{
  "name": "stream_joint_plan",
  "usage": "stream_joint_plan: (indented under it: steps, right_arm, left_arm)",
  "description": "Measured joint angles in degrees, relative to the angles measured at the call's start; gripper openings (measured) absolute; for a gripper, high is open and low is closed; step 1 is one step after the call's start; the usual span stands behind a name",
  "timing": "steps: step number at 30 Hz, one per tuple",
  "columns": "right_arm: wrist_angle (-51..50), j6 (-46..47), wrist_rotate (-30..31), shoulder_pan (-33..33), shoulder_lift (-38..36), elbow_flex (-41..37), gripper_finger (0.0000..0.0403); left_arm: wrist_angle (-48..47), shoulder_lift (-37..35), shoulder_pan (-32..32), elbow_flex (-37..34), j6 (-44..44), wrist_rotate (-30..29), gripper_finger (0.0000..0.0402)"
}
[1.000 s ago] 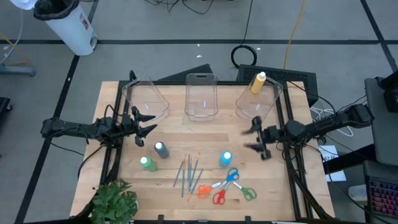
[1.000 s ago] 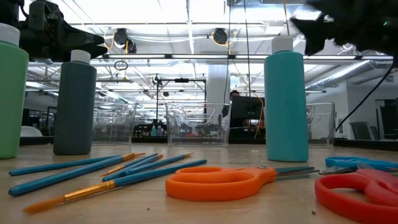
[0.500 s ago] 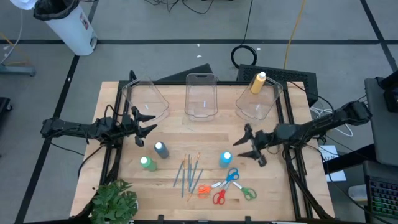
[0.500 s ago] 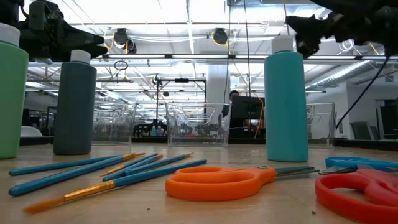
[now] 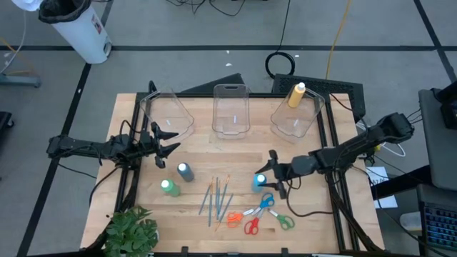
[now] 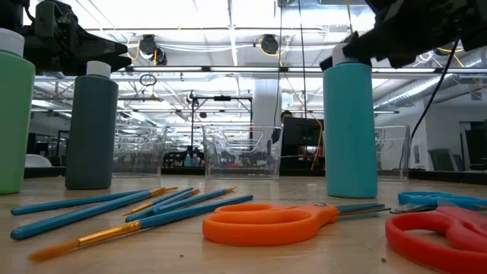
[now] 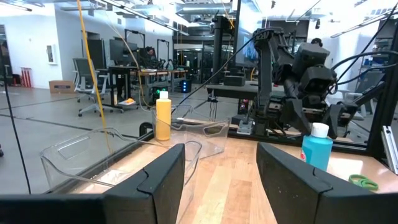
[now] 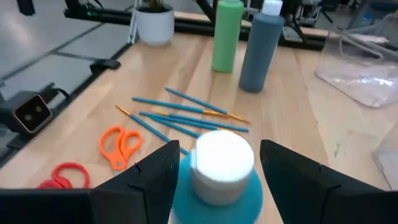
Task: Pick & Place Paint Supplies
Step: Put the light blue paint bottle into the right transparent bin
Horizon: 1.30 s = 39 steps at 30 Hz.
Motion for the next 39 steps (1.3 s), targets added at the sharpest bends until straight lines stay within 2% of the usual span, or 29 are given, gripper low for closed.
stream_joint_plan:
  steps: [6,14,21,27,35,39]
  right_arm:
    - [-0.51,0.07,-0.06,0.01,-0.73,0.00,0.0195]
    - [-5.74,2.91,-0.10,0.01,-4.59,0.04,0.0103]
    - [-7.51,3.58,0.45,0.01,-6.74,0.45,0.0103]
    - [-13.77,4.58,4.02,-0.03,-11.41,5.55,0.0102]
    - [-16.12,8.02,5.46,-0.01,-11.26,2.73,0.0103]
    - [-16.49,7.42,5.73,-0.03,-12.32,4.33,0.0102]
  left_arm:
    - [0.00,-0.02,0.01,0.00,0.00,0.01,0.0207]
    - [0.02,-0.02,0.00,0.00,0.00,-0.01,0.0207]
    - [0.00,0.00,0.02,0.00,0.00,0.01,0.0207]
    - [0.02,-0.02,0.02,0.00,0.00,0.01,0.0207]
    - [0.01,0.00,0.00,0.00,0.00,0.01,0.0207]
    - [0.00,-0.02,0.02,0.00,0.00,-0.01,0.0207]
